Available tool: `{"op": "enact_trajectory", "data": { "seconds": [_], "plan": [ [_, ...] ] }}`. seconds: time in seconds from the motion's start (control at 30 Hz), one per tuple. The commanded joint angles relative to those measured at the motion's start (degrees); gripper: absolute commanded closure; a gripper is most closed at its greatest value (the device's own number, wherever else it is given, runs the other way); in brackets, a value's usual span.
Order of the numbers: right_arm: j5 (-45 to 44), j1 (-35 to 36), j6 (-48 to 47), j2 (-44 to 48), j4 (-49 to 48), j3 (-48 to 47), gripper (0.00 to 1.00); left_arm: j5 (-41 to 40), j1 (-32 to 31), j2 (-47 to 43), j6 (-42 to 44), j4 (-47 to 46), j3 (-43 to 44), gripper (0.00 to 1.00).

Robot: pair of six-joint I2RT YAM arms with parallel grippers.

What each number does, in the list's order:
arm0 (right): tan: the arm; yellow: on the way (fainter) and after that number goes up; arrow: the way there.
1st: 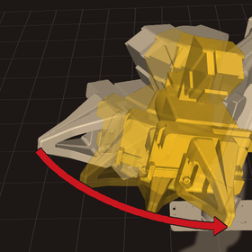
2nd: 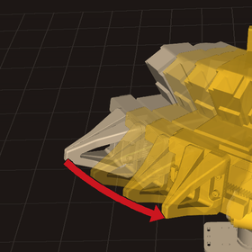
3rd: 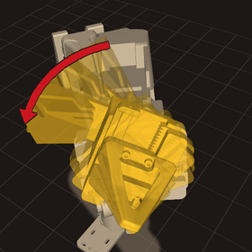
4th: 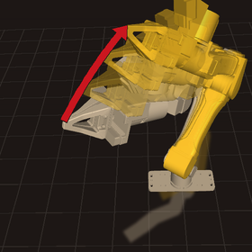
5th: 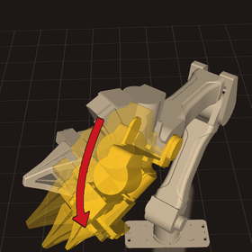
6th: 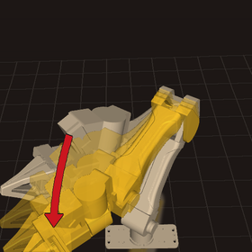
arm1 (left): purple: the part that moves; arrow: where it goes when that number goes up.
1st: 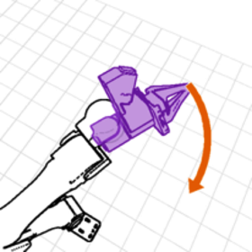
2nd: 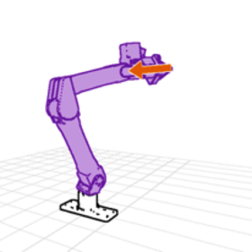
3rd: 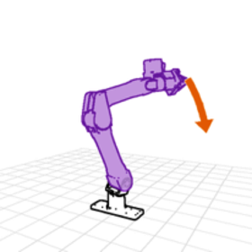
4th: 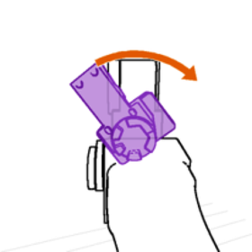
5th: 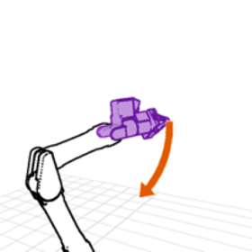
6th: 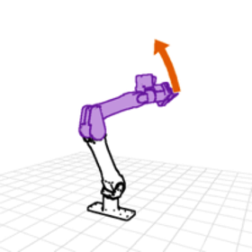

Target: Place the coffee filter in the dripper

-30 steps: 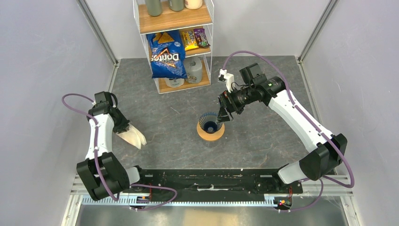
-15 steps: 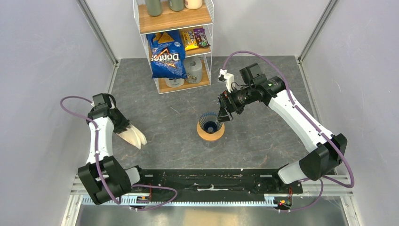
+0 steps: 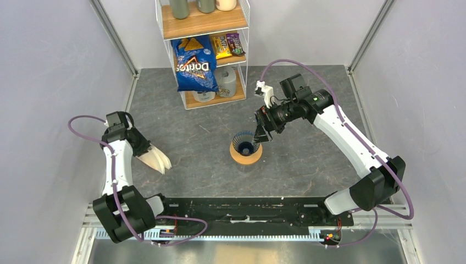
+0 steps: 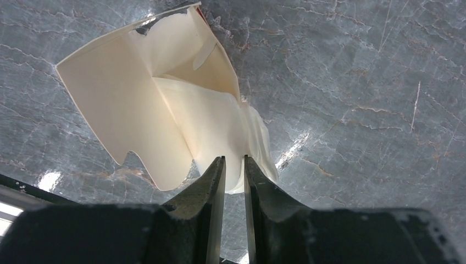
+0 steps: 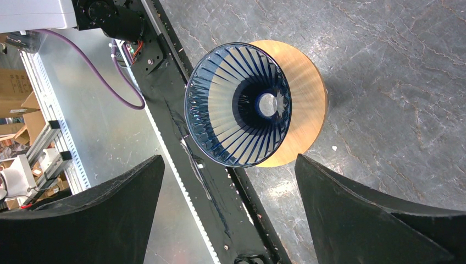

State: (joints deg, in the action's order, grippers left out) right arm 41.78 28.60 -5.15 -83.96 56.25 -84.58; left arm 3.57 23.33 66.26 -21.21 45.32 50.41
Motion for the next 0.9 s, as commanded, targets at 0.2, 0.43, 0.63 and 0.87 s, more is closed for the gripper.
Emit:
{"op": "enact_trajectory", "data": {
  "seconds": [0.2, 0.43, 0.63, 0.87],
  "plan": [
    [0.76, -0.19, 0.22, 0.35, -0.27, -2.15, 0.03, 0.39, 1.4, -0.07, -1.62, -2.39, -1.72, 0.76],
    [1.01, -0.23, 0.31, 0.36, -0.27, -2.14, 0.03, 1.44, 1.86, -0.96, -2.15, -2.75, -1.18, 0.75],
    [1.11, -0.24, 0.23, 0.11, 0.0, -2.51, 0.03, 2.85, 2.02, -1.88, -3.04, -4.25, -2.11, 0.72],
    [1.2, -0.22, 0.29, -0.17, 0.09, -2.74, 0.03, 2.99, 2.48, -1.92, -2.97, -5.55, -3.12, 0.73]
  ]
}}
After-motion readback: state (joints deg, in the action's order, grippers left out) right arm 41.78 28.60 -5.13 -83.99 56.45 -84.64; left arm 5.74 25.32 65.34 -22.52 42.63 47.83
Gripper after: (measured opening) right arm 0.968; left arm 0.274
